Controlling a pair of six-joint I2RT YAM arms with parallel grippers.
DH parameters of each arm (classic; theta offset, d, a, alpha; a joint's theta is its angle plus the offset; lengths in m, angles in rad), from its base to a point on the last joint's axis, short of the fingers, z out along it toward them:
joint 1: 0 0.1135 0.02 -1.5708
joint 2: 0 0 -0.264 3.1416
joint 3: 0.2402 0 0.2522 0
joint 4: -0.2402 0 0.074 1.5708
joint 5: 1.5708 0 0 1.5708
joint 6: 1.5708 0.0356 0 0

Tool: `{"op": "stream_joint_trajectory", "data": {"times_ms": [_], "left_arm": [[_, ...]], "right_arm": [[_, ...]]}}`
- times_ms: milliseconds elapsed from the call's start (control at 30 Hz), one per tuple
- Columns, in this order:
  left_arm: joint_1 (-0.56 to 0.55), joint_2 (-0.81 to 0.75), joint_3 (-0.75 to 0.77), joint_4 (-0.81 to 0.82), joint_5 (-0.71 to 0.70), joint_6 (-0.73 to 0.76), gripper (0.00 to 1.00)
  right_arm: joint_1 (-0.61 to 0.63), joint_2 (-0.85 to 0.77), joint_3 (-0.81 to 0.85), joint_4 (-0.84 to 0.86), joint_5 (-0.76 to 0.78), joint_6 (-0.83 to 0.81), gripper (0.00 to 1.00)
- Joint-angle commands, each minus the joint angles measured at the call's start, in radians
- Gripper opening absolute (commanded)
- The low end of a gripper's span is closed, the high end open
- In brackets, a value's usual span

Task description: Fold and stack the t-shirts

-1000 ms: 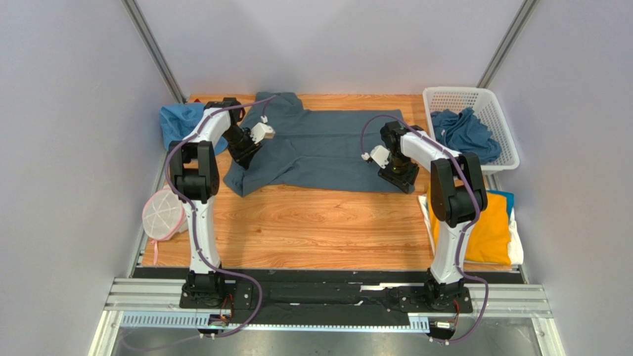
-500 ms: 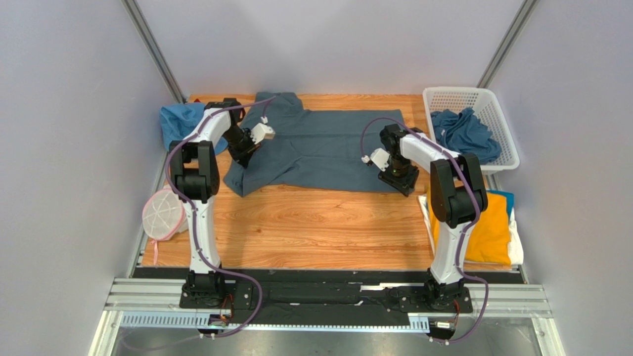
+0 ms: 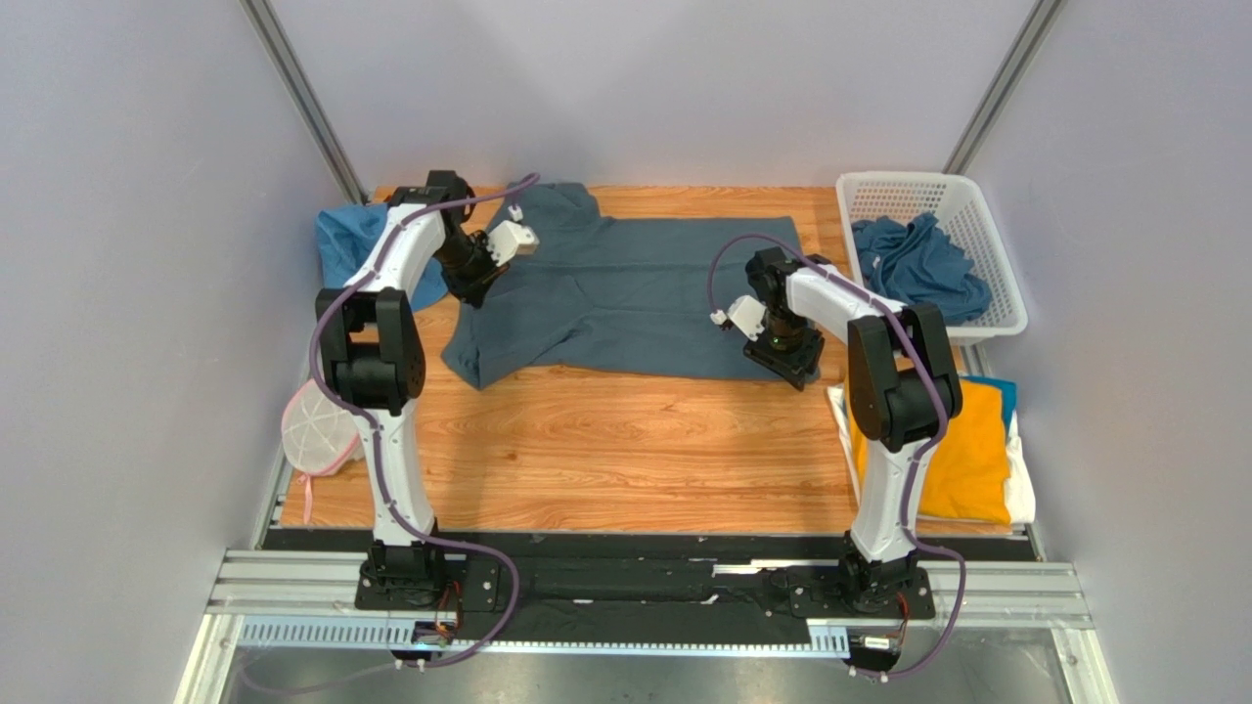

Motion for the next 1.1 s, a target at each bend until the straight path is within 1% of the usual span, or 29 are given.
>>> {"op": "stream_joint_trajectory", "data": {"times_ms": [0,400,533,1067], "left_arm": [[0.008,-0.067,0.021,0.032,-0.015,0.003,0.00],[0.002,0.029,0.181,0.106,-0.098,0.003,0.00],[-0.018,0.072,0.233,0.115,-0.132,0.015,0.00],[-0.092,0.120,0.245,0.204,-0.203,0.037,0.00]], "right_arm": [[0.010,-0.019,-0.003,0.020,-0.009,0.022,0.42],[0.010,-0.017,-0.023,0.034,-0.007,0.027,0.41],[0.012,-0.010,-0.030,0.042,-0.012,0.031,0.41],[0.013,-0.010,-0.073,0.070,-0.001,0.030,0.41]]}}
